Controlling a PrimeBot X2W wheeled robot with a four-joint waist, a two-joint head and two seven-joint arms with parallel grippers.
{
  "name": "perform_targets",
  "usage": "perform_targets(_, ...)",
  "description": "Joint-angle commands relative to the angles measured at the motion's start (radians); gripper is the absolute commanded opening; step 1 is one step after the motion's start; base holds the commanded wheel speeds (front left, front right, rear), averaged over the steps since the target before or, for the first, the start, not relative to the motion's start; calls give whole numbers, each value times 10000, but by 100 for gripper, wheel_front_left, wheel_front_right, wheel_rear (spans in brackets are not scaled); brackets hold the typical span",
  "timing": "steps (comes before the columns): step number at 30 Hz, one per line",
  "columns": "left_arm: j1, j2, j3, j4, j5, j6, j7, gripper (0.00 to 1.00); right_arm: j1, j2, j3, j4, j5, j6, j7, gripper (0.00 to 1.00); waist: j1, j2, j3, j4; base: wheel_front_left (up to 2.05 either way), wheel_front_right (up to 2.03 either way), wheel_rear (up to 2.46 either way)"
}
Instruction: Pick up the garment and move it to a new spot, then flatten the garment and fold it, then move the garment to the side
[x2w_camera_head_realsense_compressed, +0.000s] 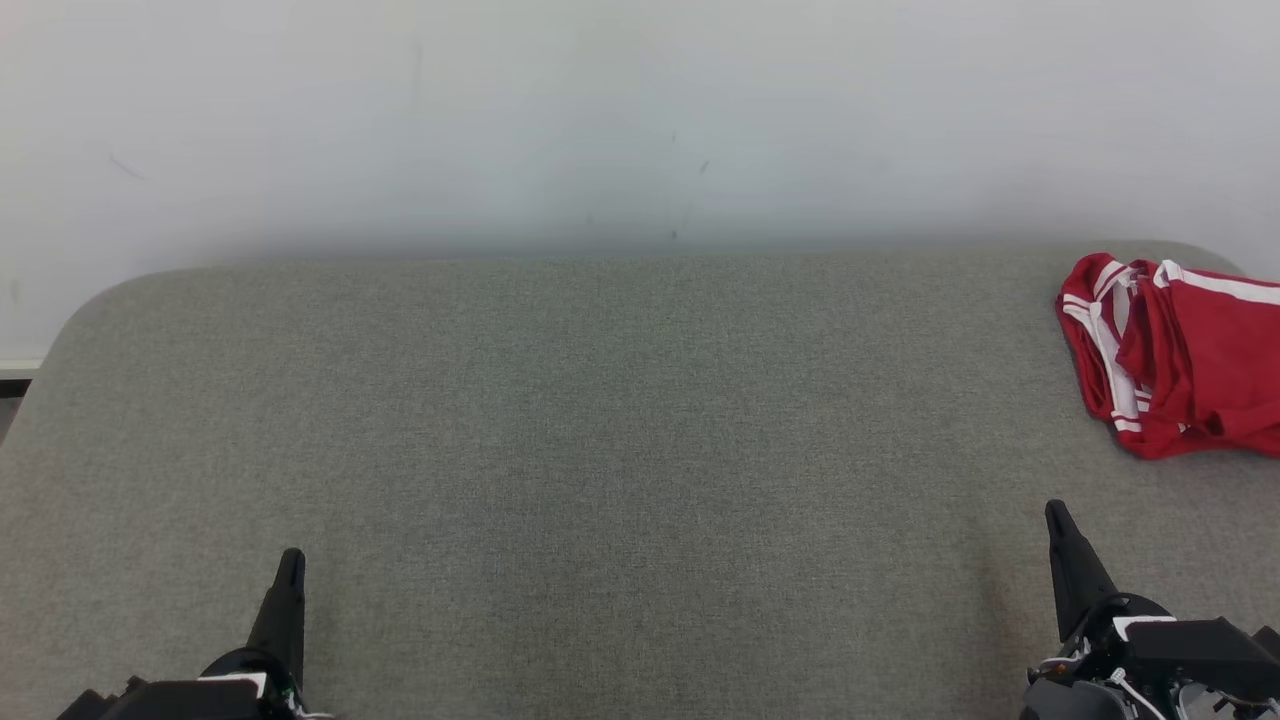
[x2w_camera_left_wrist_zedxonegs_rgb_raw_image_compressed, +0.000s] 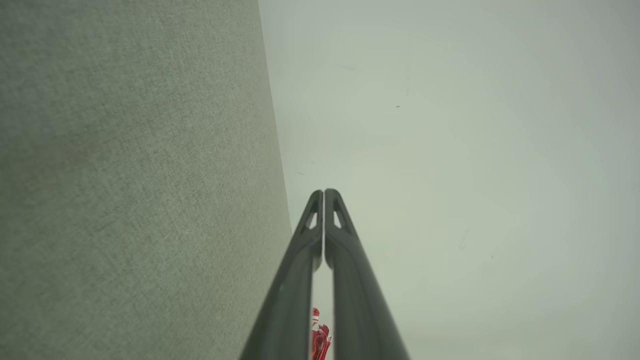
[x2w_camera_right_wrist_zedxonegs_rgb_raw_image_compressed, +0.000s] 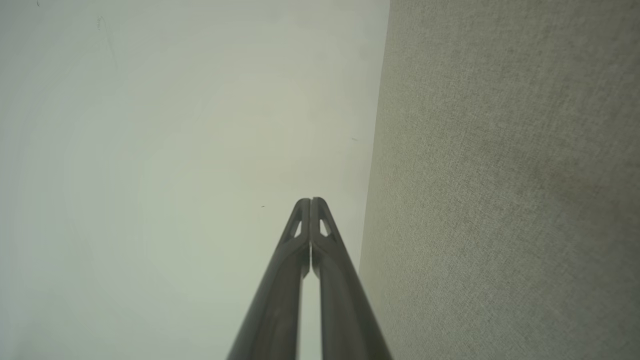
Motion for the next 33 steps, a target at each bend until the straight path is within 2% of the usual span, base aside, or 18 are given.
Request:
perform_targets(1,-55,-17,25,-24,-48,-28,3,0,-39,13,-11,-2,20,-21,18,0,0,0,0,0,0,0,0)
perform_targets(33,-54,-18,23,-26,-49,-28,2,0,-38,13,-11,-3,21,-19,17,0,0,0,0,0,0,0,0)
